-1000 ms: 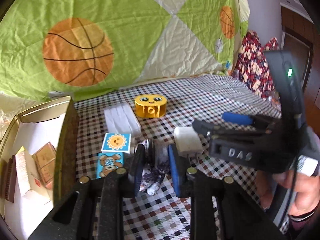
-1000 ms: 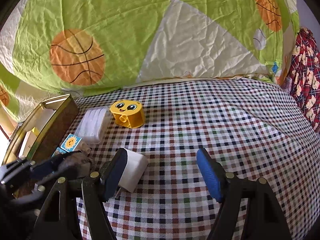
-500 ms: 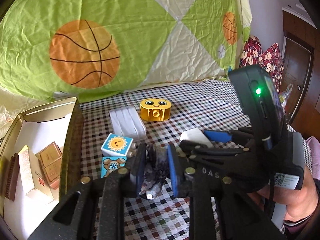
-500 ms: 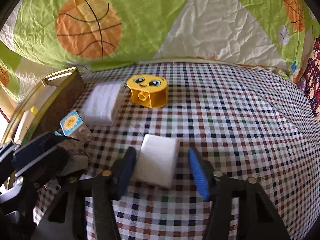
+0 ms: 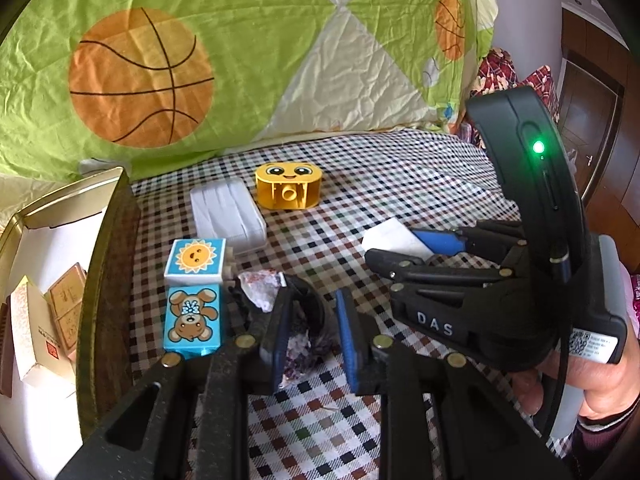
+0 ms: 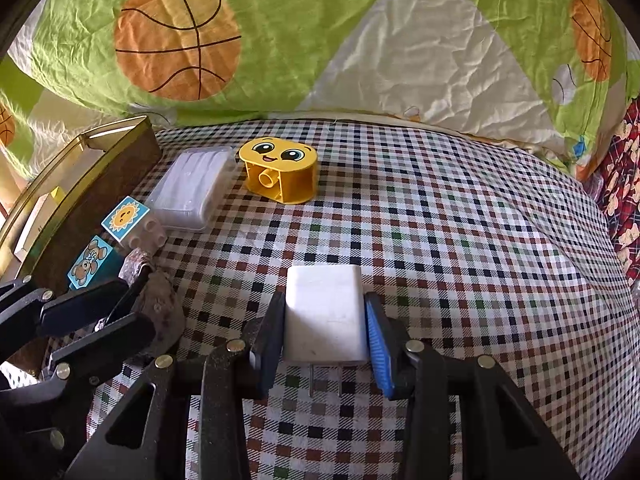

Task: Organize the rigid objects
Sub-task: 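Close the left gripper on the dark foil-wrapped item and lift it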

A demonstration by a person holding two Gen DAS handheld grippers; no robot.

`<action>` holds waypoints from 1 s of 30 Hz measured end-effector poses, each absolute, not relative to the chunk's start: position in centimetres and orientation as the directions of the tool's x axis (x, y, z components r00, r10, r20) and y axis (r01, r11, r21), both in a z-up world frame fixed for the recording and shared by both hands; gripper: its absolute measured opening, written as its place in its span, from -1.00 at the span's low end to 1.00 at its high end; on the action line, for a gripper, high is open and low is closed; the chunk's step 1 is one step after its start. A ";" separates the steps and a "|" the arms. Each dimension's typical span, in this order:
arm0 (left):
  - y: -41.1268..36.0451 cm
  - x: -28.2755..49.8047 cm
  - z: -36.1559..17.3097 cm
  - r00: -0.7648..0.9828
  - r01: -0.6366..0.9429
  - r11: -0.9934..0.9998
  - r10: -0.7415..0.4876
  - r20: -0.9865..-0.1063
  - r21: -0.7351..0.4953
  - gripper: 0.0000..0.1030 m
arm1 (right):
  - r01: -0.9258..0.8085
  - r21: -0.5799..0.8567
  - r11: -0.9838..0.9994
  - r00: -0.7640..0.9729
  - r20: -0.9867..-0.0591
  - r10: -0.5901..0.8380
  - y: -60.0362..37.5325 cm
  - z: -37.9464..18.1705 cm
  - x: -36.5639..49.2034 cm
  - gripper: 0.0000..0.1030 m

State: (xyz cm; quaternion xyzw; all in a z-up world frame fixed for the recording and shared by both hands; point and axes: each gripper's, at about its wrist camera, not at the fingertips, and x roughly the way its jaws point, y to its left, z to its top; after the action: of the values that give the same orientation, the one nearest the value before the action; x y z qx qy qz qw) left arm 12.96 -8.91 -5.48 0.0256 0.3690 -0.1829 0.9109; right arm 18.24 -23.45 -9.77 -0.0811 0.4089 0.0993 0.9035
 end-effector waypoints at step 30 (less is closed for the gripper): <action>-8.0 13.0 -5.9 0.641 0.343 0.933 -0.316 -0.700 -0.107 0.16 | -0.235 -0.036 0.971 0.671 -0.729 0.136 -23.6 -9.1 17.3 -0.22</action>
State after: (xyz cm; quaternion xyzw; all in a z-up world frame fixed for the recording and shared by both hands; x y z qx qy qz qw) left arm 13.00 -7.96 -5.86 0.0178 0.3828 -0.1818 0.9056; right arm 17.30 -23.56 -9.11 -0.0636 0.3924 0.1017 0.9120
